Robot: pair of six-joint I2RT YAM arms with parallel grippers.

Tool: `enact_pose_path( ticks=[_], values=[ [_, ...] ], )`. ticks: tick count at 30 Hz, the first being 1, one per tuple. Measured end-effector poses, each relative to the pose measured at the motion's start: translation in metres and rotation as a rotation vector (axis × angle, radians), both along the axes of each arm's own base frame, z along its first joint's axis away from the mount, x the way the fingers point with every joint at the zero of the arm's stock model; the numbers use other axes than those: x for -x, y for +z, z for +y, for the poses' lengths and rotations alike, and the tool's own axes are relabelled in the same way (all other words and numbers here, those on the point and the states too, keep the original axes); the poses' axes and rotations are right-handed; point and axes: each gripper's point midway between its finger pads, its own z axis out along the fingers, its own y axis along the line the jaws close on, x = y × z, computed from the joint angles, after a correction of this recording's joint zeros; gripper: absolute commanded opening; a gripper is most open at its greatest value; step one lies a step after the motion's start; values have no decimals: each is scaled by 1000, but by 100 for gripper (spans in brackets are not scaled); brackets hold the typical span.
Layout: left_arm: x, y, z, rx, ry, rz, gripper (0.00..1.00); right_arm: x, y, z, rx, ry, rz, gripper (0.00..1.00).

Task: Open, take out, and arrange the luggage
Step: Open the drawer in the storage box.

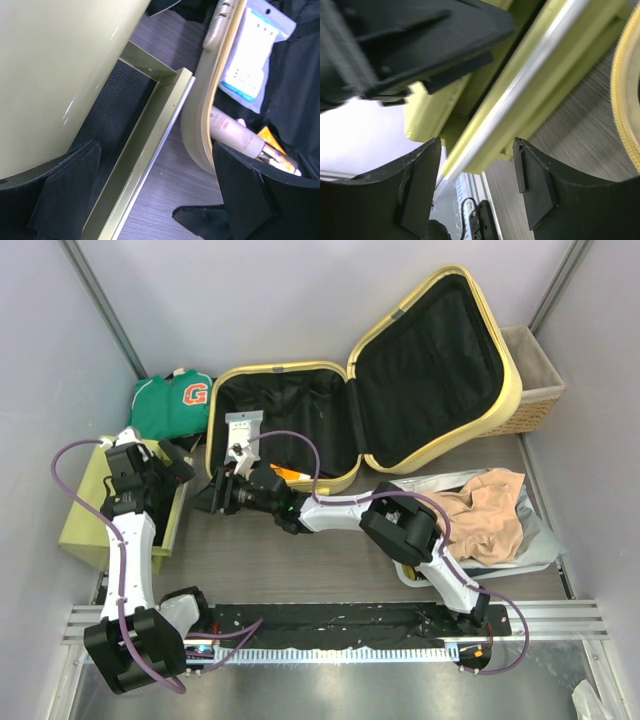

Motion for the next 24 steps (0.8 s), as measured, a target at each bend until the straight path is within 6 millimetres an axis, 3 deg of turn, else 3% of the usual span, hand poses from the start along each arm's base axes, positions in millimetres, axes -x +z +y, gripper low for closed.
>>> enact_pose_path(
  ticks=[5,12,19,24],
  values=[
    [4,-3,5,-26,14,21,100,3,-22,13,65,15,26,73],
    [8,0,6,-39,21,17,100,15,-33,28,67,60,36,74],
    [10,7,8,-47,30,-5,100,10,-30,45,29,64,51,74],
    [9,8,9,-43,36,-11,100,7,-25,58,-5,74,51,67]
  ],
)
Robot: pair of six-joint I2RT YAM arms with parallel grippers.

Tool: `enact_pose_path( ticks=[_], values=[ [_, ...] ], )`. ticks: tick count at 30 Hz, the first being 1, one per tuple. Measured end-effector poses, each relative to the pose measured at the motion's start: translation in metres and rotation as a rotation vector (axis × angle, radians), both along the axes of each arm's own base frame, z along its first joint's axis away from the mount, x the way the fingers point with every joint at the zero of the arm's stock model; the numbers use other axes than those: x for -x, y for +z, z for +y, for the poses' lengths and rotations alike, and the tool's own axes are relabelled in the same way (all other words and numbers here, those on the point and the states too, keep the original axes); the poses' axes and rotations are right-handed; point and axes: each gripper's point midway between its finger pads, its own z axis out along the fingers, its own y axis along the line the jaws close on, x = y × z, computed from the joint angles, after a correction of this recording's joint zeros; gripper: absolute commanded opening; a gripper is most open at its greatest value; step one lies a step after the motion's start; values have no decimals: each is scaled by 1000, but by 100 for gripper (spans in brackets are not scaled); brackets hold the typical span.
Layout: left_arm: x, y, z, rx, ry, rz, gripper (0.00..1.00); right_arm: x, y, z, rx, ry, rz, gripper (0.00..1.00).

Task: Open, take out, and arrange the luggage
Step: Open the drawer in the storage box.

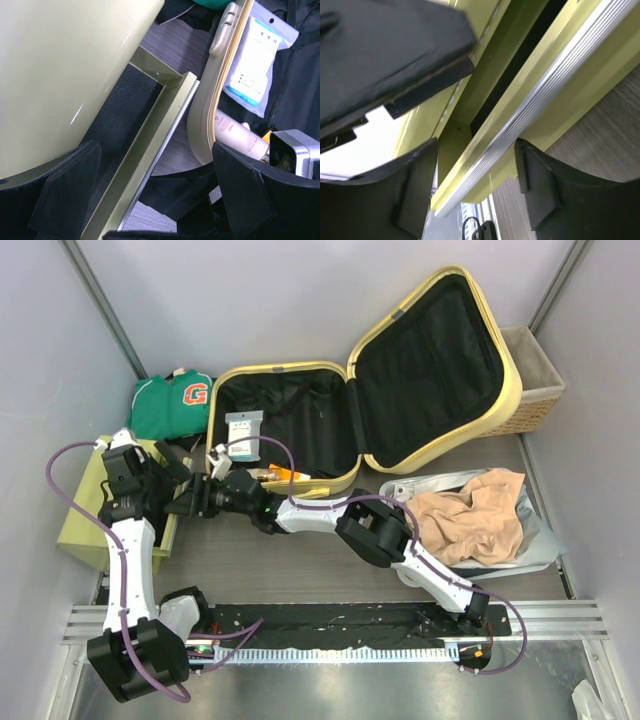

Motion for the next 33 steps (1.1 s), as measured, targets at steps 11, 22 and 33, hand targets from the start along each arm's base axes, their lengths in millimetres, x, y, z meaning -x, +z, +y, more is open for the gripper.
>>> enact_pose_path(
  ticks=[11,22,33],
  values=[
    [0,3,1,22,11,-16,100,-2,-8,6,24,15,18,28],
    [0,6,3,74,23,-41,100,-4,-9,-12,-4,-20,68,5],
    [0,7,2,90,17,-48,100,-9,-16,-38,10,-75,62,4]
  ],
)
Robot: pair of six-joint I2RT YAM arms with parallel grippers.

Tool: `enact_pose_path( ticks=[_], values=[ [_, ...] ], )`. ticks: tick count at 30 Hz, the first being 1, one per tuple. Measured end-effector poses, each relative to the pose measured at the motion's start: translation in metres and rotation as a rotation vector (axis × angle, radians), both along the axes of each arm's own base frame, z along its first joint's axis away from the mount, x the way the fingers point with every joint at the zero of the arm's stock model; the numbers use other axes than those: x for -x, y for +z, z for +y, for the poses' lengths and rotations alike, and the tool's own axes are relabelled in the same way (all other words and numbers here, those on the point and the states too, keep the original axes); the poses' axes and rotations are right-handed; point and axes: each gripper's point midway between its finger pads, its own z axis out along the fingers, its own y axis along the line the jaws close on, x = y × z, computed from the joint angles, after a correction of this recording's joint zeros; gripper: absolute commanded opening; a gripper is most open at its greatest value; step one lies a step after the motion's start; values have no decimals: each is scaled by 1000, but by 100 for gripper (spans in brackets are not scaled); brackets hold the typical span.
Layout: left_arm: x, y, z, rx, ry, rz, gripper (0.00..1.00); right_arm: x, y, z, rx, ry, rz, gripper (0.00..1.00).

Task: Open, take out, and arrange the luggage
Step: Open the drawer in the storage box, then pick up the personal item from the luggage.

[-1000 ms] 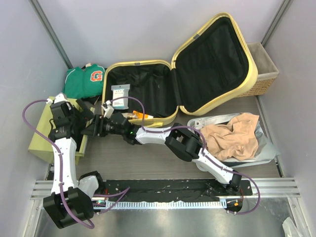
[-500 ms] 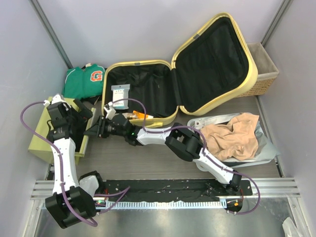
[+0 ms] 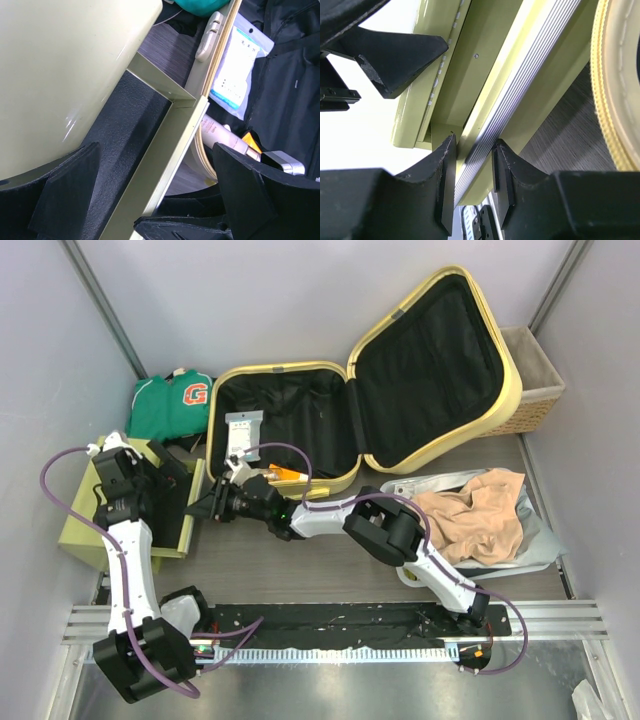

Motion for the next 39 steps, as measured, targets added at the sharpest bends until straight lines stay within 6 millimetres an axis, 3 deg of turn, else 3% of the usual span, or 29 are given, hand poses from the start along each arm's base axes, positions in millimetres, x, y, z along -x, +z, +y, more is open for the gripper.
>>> enact_pose_path(
  ticks=[3,6,7,10,11,15,22,26,29,35,37,39],
  values=[
    [0,1,-2,12,-6,-5,100,0,1,-3,4,-6,-8,6],
    [0,1,-1,25,-6,-10,100,0,1,-3,7,-6,-19,26],
    [0,2,-1,32,-4,-13,100,0,1,-3,8,-5,-23,39],
    [0,3,-1,46,-2,-19,100,1,3,-5,21,1,-54,64],
    [0,3,0,45,1,-21,100,3,4,-9,35,10,-72,67],
    [1,5,11,25,35,-28,99,7,25,-29,78,22,-167,75],
    [3,7,14,-30,35,-22,100,15,81,-75,111,-10,-310,75],
    [-2,12,11,-70,12,-10,100,4,97,-101,152,-42,-338,75],
    [-8,25,9,-99,-3,-15,100,-40,98,-126,198,-100,-327,75],
    [-19,69,5,-137,-9,-66,100,-171,76,-172,347,-276,-296,72],
    [-20,86,3,-136,-19,-83,100,-205,60,-182,389,-309,-271,72],
    [-21,102,-1,-129,-37,-92,100,-226,41,-184,422,-314,-245,72]
  ],
)
